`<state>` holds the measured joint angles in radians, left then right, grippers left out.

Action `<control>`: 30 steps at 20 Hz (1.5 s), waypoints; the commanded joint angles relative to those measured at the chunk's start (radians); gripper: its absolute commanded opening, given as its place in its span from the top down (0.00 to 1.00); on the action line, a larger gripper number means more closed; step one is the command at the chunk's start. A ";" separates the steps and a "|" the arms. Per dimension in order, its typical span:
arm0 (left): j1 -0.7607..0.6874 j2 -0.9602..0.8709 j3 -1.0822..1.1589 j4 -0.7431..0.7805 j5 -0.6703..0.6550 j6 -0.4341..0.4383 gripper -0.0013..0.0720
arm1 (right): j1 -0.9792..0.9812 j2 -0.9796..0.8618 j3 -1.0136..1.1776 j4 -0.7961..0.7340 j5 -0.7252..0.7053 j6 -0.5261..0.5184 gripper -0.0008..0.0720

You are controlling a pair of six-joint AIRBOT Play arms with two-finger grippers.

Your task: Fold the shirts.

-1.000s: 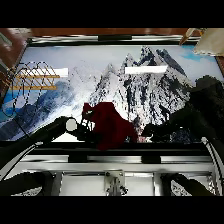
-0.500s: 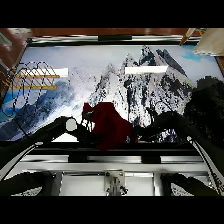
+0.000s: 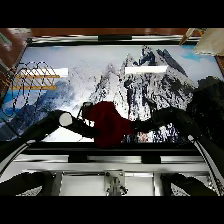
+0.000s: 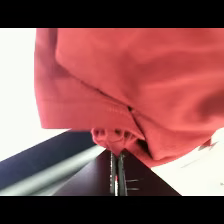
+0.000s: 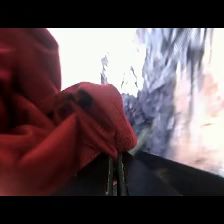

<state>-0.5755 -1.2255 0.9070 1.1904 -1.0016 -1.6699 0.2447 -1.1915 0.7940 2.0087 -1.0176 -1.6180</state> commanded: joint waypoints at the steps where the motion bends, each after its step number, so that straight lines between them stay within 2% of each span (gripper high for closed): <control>1: 0.082 0.130 0.220 0.311 -0.174 -0.010 0.94 | 0.002 0.152 0.189 -0.324 -0.073 -0.001 0.88; 4: 0.149 0.282 0.532 0.453 -0.171 0.000 0.94 | 0.002 0.330 0.405 -0.470 -0.010 0.010 0.88; 8: 0.174 0.407 0.882 0.446 -0.008 -0.003 0.94 | 0.002 0.510 0.649 -0.414 0.202 0.030 0.88; 10: 0.174 0.449 0.980 0.436 0.077 -0.003 0.94 | 0.002 0.565 0.716 -0.394 0.286 0.061 0.88; 12: 0.174 0.487 1.017 0.438 0.124 0.001 0.94 | 0.002 0.597 0.763 -0.394 0.309 0.100 0.88; 14: 0.174 0.514 1.017 0.469 0.072 0.001 0.94 | 0.002 0.623 0.776 -0.394 0.303 0.112 0.88; 16: 0.174 0.518 1.016 0.497 -0.063 0.001 0.94 | 0.002 0.632 0.777 -0.399 0.264 0.114 0.88; 19: 0.177 0.517 0.991 0.524 -0.196 0.016 0.94 | 0.002 0.627 0.776 -0.402 0.143 0.115 0.88; 22: 0.179 0.510 0.948 0.531 -0.212 0.109 0.94 | 0.002 0.583 0.775 -0.415 -0.162 0.135 0.88; 24: 0.183 0.494 0.896 0.570 -0.215 0.126 0.94 | 0.002 0.528 0.729 -0.421 -0.377 0.193 0.88; 25: 0.192 0.480 0.853 0.590 -0.215 0.126 0.94 | 0.002 0.503 0.681 -0.428 -0.436 0.211 0.88; 27: 0.227 0.440 0.748 0.592 -0.215 0.130 0.94 | 0.002 0.455 0.541 -0.475 -0.420 0.267 0.88; 30: 0.307 0.346 0.559 0.591 -0.200 0.119 0.94 | 0.002 0.344 0.302 -0.529 -0.098 0.443 0.88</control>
<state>-0.3252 -0.8146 1.6115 1.7679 -1.2053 -1.5513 0.2466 -0.7586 1.2755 1.5291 -1.2774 -1.3296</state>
